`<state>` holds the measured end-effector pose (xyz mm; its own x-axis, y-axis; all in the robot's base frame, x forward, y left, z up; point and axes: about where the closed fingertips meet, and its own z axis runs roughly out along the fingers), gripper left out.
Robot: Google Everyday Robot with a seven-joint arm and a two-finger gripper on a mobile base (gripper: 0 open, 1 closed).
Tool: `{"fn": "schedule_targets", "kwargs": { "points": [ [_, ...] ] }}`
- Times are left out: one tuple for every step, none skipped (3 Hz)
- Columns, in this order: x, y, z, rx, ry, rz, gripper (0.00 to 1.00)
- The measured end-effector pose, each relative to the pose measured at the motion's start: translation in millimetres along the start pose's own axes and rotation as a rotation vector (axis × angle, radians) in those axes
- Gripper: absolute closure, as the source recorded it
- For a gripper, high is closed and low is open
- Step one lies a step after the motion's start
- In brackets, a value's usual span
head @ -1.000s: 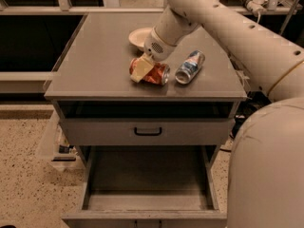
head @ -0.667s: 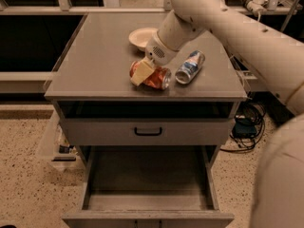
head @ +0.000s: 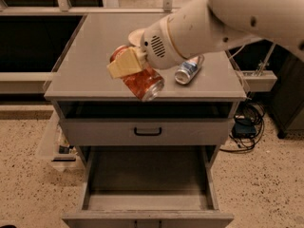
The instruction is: Place coke can into middle drawer
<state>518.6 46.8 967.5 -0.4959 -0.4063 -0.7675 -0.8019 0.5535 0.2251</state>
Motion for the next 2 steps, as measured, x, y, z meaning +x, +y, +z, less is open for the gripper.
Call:
{"fn": "schedule_targets", "kwargs": {
  "points": [
    [41,21,-27,0.081,-0.056,0.148,1.00],
    [126,5,-30,0.184,0.013,0.324,1.00]
  ]
}}
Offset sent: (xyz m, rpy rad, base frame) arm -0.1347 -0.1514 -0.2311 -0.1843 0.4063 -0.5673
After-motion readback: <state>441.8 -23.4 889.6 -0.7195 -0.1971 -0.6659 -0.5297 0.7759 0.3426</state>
